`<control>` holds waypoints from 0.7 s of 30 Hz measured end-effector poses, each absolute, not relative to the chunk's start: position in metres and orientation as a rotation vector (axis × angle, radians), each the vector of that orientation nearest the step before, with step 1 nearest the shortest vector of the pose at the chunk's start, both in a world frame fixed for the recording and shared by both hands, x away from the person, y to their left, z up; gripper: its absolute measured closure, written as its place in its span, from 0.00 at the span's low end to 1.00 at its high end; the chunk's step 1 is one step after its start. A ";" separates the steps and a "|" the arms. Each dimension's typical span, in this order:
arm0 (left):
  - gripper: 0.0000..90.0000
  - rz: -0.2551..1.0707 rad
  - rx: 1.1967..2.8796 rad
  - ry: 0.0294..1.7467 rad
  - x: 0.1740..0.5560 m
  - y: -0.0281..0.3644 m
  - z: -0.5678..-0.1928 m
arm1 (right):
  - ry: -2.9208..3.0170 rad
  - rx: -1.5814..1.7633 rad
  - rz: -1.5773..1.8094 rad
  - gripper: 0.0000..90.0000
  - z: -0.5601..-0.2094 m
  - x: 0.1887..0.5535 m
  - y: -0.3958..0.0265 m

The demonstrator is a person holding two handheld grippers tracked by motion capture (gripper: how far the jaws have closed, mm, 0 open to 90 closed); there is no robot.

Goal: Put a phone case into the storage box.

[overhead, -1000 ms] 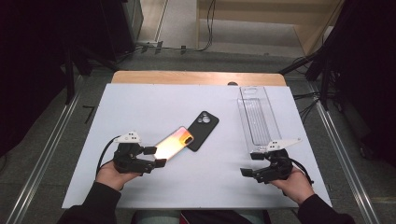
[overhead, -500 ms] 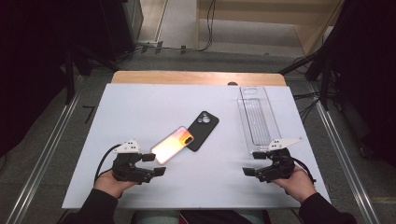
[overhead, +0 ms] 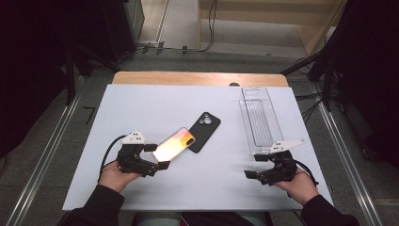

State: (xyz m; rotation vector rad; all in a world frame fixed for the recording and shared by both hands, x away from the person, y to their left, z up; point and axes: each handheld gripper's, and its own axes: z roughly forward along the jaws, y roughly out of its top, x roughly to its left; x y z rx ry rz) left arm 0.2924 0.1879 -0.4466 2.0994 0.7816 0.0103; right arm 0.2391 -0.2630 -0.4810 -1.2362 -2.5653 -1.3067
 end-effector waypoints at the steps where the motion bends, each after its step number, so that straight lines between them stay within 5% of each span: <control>1: 0.12 0.001 2.105 0.791 0.295 0.188 -0.445 | -2.567 -1.236 -1.308 0.15 -0.481 0.239 -0.263; 4: 0.00 -0.075 2.101 0.774 0.305 0.187 -0.445 | -2.568 -1.234 -1.310 0.15 -0.481 0.239 -0.263; 21: 0.00 -0.015 2.134 0.828 0.340 0.173 -0.451 | -2.565 -1.242 -1.315 0.15 -0.481 0.239 -0.264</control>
